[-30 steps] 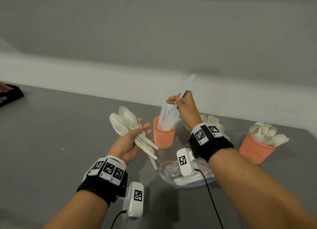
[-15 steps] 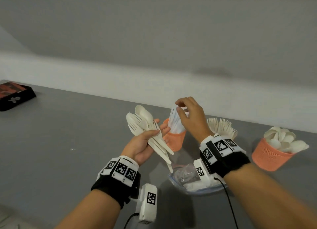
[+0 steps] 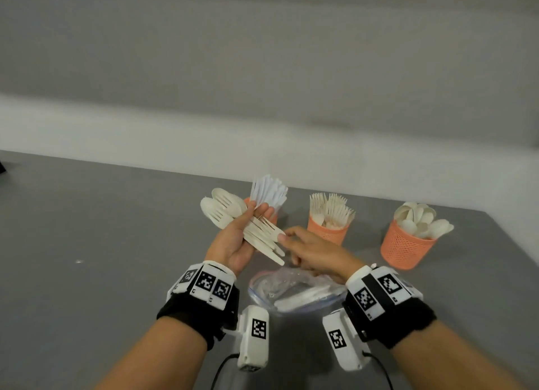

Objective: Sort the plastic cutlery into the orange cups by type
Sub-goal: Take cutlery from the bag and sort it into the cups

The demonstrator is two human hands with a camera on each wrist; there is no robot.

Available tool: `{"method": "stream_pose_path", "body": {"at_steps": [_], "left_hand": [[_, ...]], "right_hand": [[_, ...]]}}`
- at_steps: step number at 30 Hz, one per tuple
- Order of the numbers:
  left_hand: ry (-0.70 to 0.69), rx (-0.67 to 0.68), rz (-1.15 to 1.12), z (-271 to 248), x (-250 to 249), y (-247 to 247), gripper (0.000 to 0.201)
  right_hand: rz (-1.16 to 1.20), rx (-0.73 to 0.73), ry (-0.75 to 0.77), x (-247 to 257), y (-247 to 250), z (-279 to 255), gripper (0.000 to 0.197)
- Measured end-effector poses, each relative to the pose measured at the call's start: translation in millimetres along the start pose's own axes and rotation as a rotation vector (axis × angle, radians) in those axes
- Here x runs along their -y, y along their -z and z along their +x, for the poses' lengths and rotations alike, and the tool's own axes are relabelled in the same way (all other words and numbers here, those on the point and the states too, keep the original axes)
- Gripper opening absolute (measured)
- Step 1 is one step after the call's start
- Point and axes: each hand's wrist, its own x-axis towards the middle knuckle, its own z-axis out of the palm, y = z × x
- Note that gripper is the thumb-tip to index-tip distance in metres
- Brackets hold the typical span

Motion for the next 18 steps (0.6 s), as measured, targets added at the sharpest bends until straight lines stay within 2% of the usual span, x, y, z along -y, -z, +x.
{"method": "stream_pose_path", "body": {"at_steps": [3, 5, 7, 9, 11, 12, 14, 17, 18], "left_hand": [[0.004, -0.030, -0.005, 5, 9, -1, 0.016], [0.022, -0.026, 0.043, 5, 17, -4, 0.012], [0.058, 0.000, 0.114, 3, 28, -11, 0.010], [0.081, 0.077, 0.168, -2, 37, -24, 0.021], [0.110, 0.191, 0.203, -7, 47, -36, 0.046], [0.118, 0.235, 0.211, -10, 50, -41, 0.054], [0.132, 0.257, 0.182, -12, 54, -43, 0.050], [0.150, 0.190, 0.125, -12, 58, -41, 0.024], [0.148, 0.174, 0.100, -11, 59, -41, 0.023]], "right_hand": [[-0.203, -0.082, 0.054, -15, 22, -12, 0.030], [-0.149, -0.285, 0.157, -19, 33, -17, 0.013], [-0.099, -0.438, 0.218, -15, 34, -20, 0.018], [-0.044, -0.383, 0.274, -9, 30, -21, 0.010], [-0.047, -0.314, 0.314, -8, 22, -22, 0.025], [-0.046, -0.325, 0.309, -9, 21, -21, 0.029], [-0.010, -0.371, 0.310, -13, 22, -20, 0.028], [0.040, -0.402, 0.316, -23, 23, -20, 0.016], [0.062, -0.421, 0.318, -25, 22, -20, 0.014]]}}
